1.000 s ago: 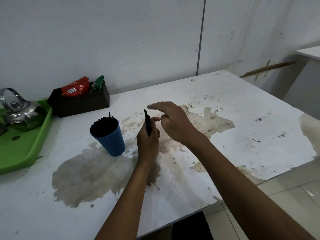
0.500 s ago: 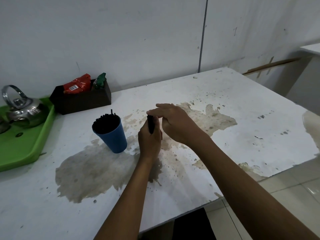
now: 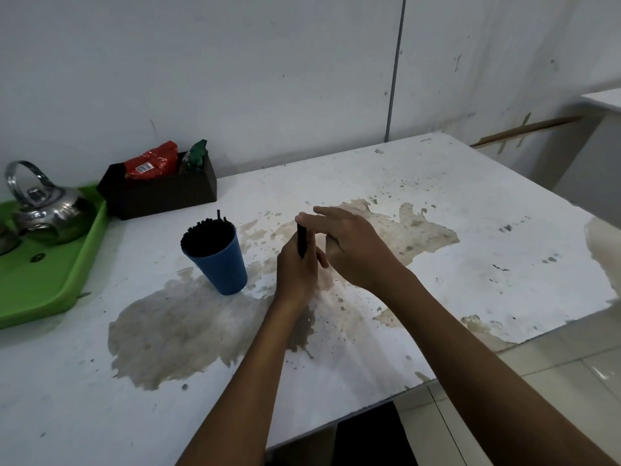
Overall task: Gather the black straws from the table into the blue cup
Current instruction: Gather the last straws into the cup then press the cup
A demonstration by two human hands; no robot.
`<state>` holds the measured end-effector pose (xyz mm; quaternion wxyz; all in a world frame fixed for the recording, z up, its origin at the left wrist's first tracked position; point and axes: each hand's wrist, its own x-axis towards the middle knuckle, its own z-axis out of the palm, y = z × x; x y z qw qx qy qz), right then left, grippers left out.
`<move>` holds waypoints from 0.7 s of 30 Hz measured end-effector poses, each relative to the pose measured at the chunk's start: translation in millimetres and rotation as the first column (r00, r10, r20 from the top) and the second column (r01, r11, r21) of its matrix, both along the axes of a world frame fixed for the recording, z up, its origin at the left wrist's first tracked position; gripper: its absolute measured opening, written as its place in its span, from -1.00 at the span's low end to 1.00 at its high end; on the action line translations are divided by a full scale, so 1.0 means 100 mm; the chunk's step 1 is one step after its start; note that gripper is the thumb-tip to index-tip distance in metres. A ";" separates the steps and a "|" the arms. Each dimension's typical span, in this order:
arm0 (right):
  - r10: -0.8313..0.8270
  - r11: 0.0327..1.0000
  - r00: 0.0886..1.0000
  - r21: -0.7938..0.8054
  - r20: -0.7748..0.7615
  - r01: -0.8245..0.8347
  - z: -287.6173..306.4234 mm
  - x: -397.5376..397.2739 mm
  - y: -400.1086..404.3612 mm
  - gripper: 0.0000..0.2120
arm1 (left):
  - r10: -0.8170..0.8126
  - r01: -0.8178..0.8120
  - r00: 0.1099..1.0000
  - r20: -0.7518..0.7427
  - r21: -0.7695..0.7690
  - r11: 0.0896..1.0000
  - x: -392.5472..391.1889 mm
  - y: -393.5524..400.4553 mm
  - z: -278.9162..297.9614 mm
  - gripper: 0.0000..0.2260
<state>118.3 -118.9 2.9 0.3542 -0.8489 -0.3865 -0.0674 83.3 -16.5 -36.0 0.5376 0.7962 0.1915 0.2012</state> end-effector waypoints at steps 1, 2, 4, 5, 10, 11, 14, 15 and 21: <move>0.005 1.000 0.999 0.018 -0.032 -0.004 0.01 -0.01 0.00 -0.44 | -0.018 0.018 1.000 0.006 0.001 1.000 -0.01 0.01 0.00 -0.68; 0.012 0.997 0.995 0.074 -0.103 -0.004 0.03 -0.02 0.02 -0.44 | -0.039 0.039 0.999 0.026 0.002 0.999 -0.02 0.03 0.00 -0.67; 0.034 0.954 0.950 0.294 -0.311 0.062 0.05 -0.04 0.06 -0.48 | -0.056 0.060 0.993 0.105 -0.038 0.997 -0.08 0.08 0.03 -0.68; 0.051 0.908 0.910 0.400 -0.411 0.129 0.03 -0.05 0.08 -0.50 | -0.042 0.054 0.988 0.149 -0.081 0.995 -0.11 0.10 0.06 -0.68; 0.080 0.834 0.764 0.462 -0.640 0.300 -0.25 -0.11 0.31 -0.52 | 0.037 0.057 0.936 0.350 -0.254 0.966 -0.30 0.24 0.45 -0.70; 0.094 0.867 0.747 0.422 -0.659 0.263 -0.31 -0.14 0.38 -0.52 | 0.038 0.065 0.921 0.387 -0.250 0.966 -0.35 0.28 0.55 -0.70; 0.095 0.956 0.751 0.271 -0.654 0.114 -0.47 -0.27 0.64 -0.44 | 0.058 0.060 0.872 0.486 -0.223 0.973 -0.53 0.42 0.86 -0.69; 0.076 0.971 0.770 0.223 -0.634 0.088 -0.50 -0.31 0.73 -0.36 | 0.067 0.054 0.851 0.520 -0.215 0.975 -0.58 0.48 0.95 -0.69; -0.031 0.988 0.887 0.118 -0.461 0.096 -0.61 -0.53 1.11 -0.07 | 0.148 -0.054 0.806 0.573 -0.179 0.982 -0.73 0.95 1.28 -0.65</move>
